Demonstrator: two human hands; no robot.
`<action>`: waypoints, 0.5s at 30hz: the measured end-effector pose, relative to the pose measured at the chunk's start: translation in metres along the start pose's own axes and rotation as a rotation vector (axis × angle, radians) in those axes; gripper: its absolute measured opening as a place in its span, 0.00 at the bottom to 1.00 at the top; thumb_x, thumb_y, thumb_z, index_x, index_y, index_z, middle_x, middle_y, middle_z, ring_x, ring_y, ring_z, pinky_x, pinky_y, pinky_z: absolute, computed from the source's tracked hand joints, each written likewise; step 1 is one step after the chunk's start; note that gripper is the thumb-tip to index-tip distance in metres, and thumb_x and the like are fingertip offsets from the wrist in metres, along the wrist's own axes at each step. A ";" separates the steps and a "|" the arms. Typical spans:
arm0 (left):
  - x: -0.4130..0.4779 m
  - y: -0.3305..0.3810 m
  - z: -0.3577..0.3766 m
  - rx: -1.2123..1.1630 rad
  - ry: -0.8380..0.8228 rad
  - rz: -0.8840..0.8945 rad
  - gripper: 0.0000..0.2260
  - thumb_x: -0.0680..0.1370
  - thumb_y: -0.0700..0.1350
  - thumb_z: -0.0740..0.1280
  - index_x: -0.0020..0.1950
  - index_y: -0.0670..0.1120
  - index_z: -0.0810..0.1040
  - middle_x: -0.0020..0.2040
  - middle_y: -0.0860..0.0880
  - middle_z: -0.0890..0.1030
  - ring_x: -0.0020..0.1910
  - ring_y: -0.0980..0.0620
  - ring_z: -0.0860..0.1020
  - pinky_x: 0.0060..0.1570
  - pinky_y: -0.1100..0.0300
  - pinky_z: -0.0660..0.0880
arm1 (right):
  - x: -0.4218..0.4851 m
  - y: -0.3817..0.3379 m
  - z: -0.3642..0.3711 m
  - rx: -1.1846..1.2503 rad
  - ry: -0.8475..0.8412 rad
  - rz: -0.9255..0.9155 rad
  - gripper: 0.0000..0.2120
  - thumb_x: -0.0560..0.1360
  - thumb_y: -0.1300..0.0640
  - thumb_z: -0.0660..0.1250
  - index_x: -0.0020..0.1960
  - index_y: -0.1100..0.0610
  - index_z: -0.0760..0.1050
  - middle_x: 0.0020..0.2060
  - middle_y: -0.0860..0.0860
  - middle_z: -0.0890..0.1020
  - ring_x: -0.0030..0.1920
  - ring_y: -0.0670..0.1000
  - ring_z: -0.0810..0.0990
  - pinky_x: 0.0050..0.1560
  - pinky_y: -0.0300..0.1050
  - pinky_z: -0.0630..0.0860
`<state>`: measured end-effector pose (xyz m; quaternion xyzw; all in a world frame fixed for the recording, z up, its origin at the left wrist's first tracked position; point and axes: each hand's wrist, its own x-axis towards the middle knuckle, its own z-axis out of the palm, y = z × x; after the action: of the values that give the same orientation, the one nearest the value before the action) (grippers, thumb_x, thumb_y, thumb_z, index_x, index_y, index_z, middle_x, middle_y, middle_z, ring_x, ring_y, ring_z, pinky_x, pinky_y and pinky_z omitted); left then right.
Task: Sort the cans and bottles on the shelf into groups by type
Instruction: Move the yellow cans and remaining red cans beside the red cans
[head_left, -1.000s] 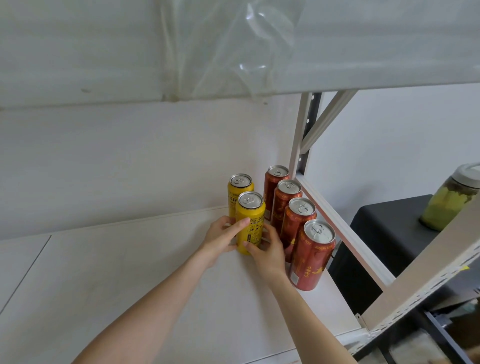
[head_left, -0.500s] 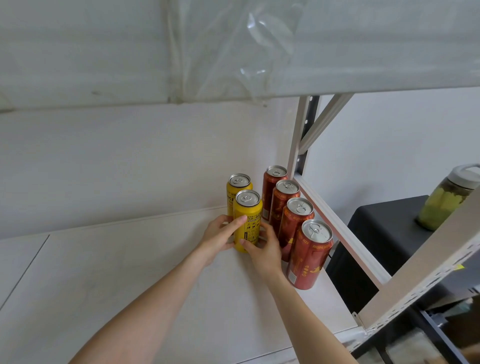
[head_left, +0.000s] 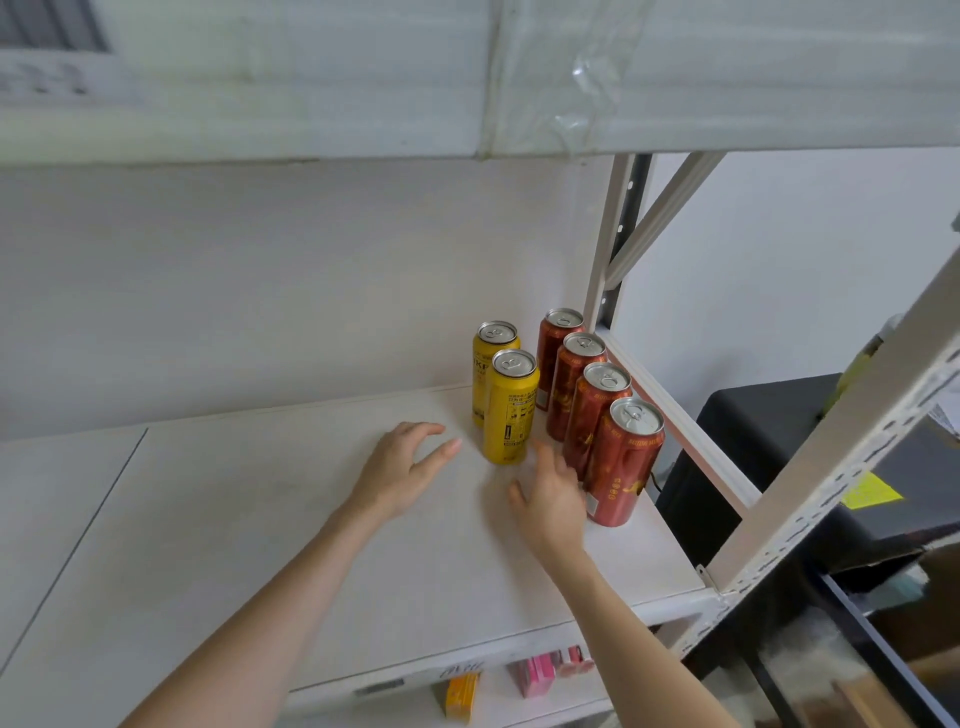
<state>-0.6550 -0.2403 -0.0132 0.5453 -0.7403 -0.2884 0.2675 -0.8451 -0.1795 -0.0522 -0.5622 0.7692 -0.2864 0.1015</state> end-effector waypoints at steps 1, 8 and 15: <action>-0.010 -0.005 -0.005 0.086 0.038 0.038 0.23 0.77 0.62 0.64 0.65 0.49 0.77 0.64 0.50 0.76 0.66 0.51 0.71 0.61 0.62 0.65 | -0.008 -0.001 -0.002 -0.069 0.017 -0.019 0.23 0.74 0.53 0.65 0.67 0.57 0.68 0.60 0.55 0.76 0.59 0.59 0.74 0.54 0.53 0.71; -0.085 -0.026 -0.021 0.660 0.149 0.194 0.26 0.77 0.60 0.64 0.70 0.47 0.72 0.71 0.43 0.71 0.72 0.42 0.66 0.70 0.42 0.62 | -0.062 -0.006 -0.009 -0.292 0.052 -0.158 0.30 0.74 0.48 0.65 0.74 0.54 0.64 0.69 0.53 0.73 0.67 0.59 0.71 0.66 0.59 0.66; -0.146 -0.038 -0.024 0.725 0.180 0.152 0.27 0.72 0.55 0.72 0.67 0.45 0.76 0.69 0.40 0.74 0.70 0.39 0.70 0.67 0.34 0.64 | -0.110 -0.026 -0.007 -0.370 0.015 -0.234 0.30 0.76 0.47 0.64 0.76 0.53 0.61 0.74 0.56 0.67 0.74 0.59 0.64 0.72 0.63 0.59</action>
<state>-0.5748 -0.1122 -0.0355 0.5713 -0.8061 0.0617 0.1416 -0.7893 -0.0808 -0.0504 -0.6547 0.7387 -0.1544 -0.0429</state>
